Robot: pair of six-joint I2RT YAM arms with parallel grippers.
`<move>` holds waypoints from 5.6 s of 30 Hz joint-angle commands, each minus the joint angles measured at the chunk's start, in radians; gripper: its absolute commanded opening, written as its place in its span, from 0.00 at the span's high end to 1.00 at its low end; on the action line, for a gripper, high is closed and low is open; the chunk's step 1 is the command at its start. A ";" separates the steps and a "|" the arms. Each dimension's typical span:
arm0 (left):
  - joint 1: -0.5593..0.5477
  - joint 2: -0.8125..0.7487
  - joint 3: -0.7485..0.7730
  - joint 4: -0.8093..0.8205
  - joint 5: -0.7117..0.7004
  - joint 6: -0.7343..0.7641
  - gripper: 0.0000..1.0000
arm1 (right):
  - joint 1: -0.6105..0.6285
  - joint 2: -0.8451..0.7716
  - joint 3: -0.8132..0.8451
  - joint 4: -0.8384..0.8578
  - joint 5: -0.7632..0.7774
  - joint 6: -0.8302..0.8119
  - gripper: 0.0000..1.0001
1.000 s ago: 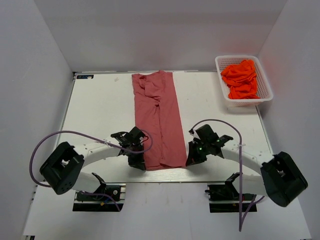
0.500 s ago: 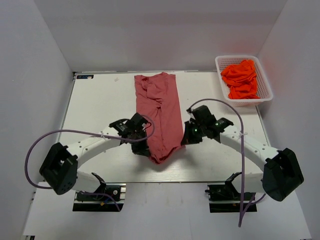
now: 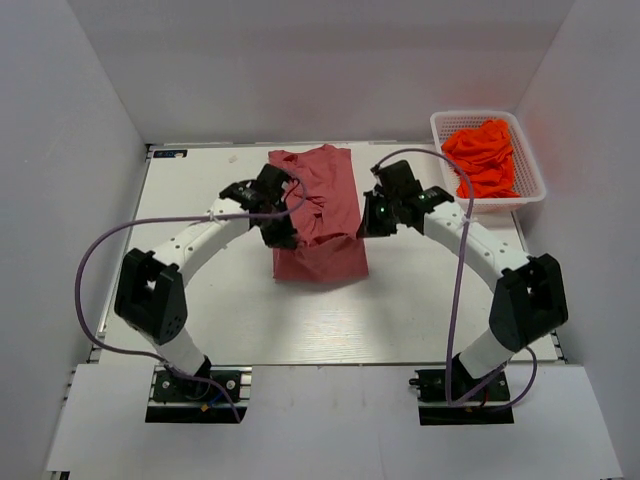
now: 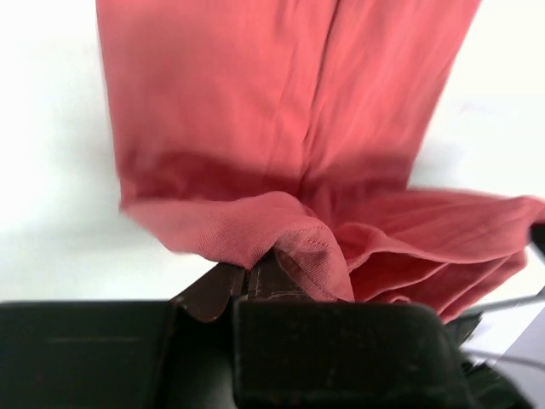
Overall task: Fold and stack the t-shirts
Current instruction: Fold the folded rectangular tshirt in 1/3 of the way, then grab one side of the 2/3 rectangular tshirt with both arms
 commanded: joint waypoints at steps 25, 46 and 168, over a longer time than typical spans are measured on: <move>0.224 0.428 0.480 0.081 0.095 0.173 1.00 | -0.142 0.476 0.536 0.012 -0.012 -0.094 1.00; 0.319 0.472 0.572 0.144 0.190 0.205 0.01 | -0.219 0.570 0.663 0.107 -0.224 -0.112 0.10; 0.270 0.125 -0.231 0.395 0.282 0.210 0.15 | -0.181 0.201 -0.224 0.451 -0.282 -0.040 0.09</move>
